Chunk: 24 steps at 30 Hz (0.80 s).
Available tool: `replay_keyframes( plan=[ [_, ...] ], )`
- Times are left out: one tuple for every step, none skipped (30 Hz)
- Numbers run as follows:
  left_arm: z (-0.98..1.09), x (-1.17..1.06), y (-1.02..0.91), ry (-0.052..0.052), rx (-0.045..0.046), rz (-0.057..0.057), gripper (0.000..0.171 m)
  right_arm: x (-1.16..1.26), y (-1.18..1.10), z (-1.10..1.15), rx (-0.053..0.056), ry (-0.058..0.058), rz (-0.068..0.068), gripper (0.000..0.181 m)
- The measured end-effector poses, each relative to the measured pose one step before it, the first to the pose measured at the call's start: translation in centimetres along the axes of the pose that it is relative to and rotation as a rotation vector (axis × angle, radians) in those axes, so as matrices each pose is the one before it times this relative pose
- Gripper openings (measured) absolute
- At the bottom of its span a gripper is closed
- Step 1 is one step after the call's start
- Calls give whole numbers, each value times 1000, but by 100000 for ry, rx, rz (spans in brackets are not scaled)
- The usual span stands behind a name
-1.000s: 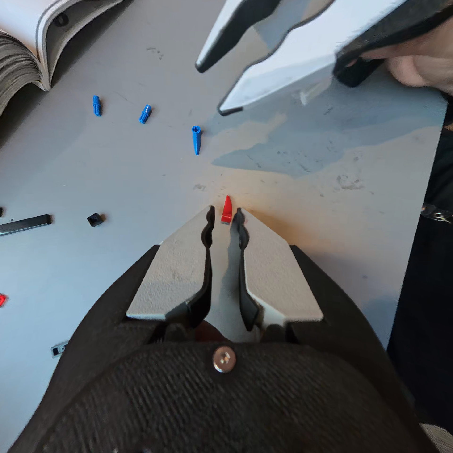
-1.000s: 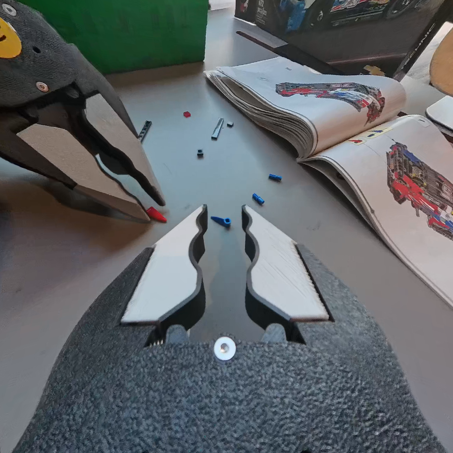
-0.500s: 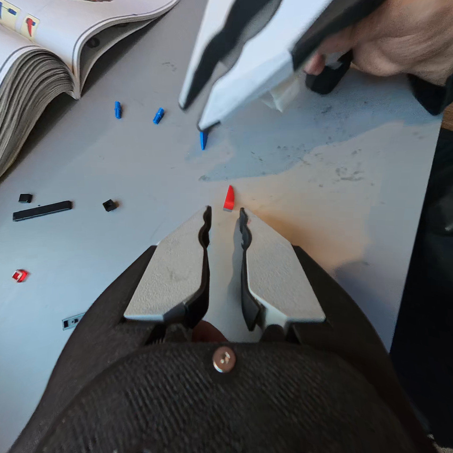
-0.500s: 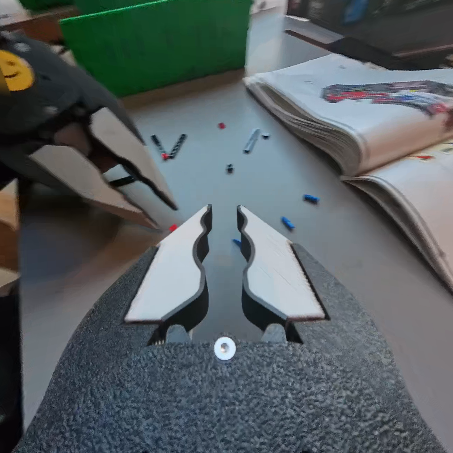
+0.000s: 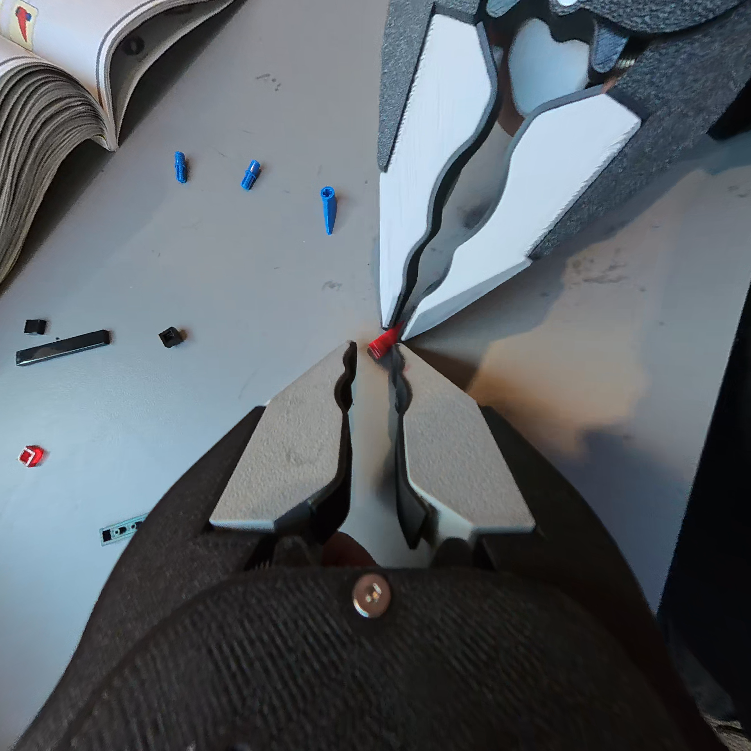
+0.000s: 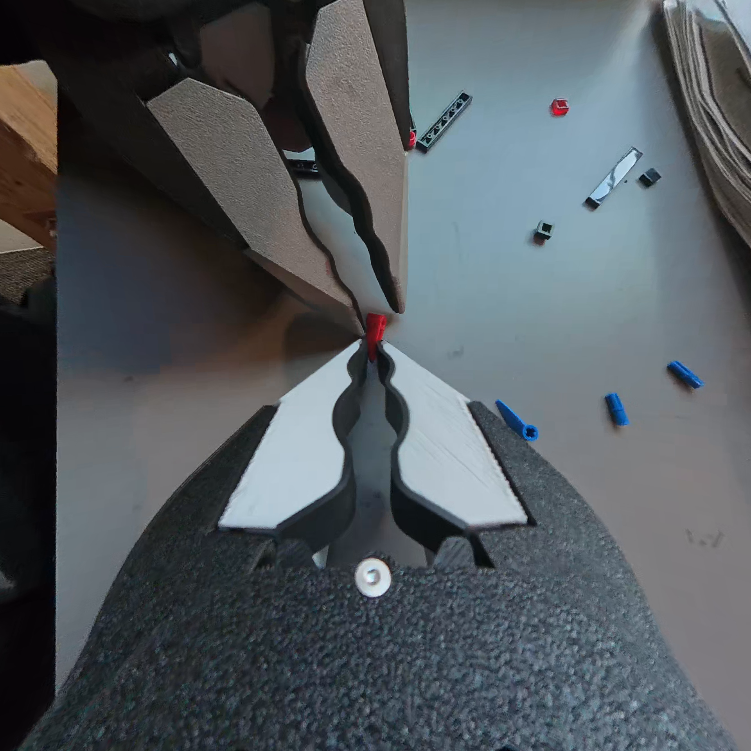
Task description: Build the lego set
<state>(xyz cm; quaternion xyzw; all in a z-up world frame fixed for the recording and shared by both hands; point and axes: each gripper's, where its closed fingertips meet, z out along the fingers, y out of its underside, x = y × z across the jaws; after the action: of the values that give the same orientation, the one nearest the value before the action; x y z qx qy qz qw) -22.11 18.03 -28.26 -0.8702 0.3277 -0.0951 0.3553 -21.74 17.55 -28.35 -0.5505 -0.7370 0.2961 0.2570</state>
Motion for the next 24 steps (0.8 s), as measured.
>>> replay_keyframes(
  plan=[
    [-55, -29, 6, -266, -90, -190, 14, 8, 9, -30, 84, 1584, -1395, 3],
    [-88, -115, -32, -590, 208, -114, 14, 49, -2, -59, 159, 2163, -1777, 3],
    [-104, -73, -82, 15, 660, -512, 14, 107, -43, -107, 536, 2569, -1822, 3],
    [-121, -43, -124, 605, 992, -1267, 14, 103, -144, -163, 1339, 2435, -1622, 3],
    [-124, -47, -148, 886, 1159, -1775, 14, 166, -242, -248, 2064, 2717, -1315, 3],
    [-108, -22, -136, 1290, 1220, -1923, 15, 278, -294, -308, 2564, 3223, -1050, 3],
    [-112, -85, -104, 885, 1064, -1914, 15, 298, -293, -350, 2812, 3303, -1073, 3],
    [-127, -186, -95, 116, 1009, -1496, 15, 362, -307, -382, 2925, 3730, -1446, 3],
    [-115, -184, -129, -49, 1254, -1063, 15, 415, -290, -375, 2895, 4155, -2015, 3],
    [-118, -93, -148, 360, 1308, -831, 15, 393, -264, -313, 2650, 4192, -2565, 3],
    [-101, 7, -213, 704, 1545, -692, 15, 402, -191, -228, 2013, 4220, -2907, 3],
    [-84, 67, -285, 790, 1911, -515, 15, 377, -113, -117, 1250, 4139, -3075, 3],
    [-61, 135, -314, 1036, 2010, -106, 15, 345, -71, -43, 805, 3808, -3264, 3],
    [-29, 128, -362, 804, 2276, 309, 15, 249, -91, 8, 640, 3025, -3245, 3],
    [-22, 2, -435, -176, 2736, 562, 15, 178, -131, 8, 661, 2307, -2768, 3],
    [-4, -10, -359, -239, 2405, 984, 15, 157, -213, -28, 886, 1961, -2079, 3],
    [8, -142, -208, -893, 1407, 681, 15, 117, -254, -57, 1152, 1514, -1484, 3],
    [5, -187, -34, -814, 429, 162, 15, 85, -270, -95, 1169, 1233, -1306, 3],
    [1, -4, 67, 630, -15, -506, 15, 112, -238, -110, 851, 1388, -1631, 3],
    [-11, 120, 11, 1653, 327, -1388, 15, 39, -218, -99, 784, 1067, -1956, 3],
    [-69, 206, -114, 2353, 1115, -2244, 15, -81, -145, -65, 542, 429, -1990, 3],
    [-126, 331, -210, 3400, 1607, -2647, 14, -140, -70, -13, -68, 214, -2100, 3],
    [-136, 273, -277, 3178, 1839, -2825, 14, -103, -16, 15, -378, 534, -2224, 3],
    [-163, 158, -312, 2361, 1858, -2528, 15, -40, -70, 11, -240, 818, -2163, 3]
  ],
)
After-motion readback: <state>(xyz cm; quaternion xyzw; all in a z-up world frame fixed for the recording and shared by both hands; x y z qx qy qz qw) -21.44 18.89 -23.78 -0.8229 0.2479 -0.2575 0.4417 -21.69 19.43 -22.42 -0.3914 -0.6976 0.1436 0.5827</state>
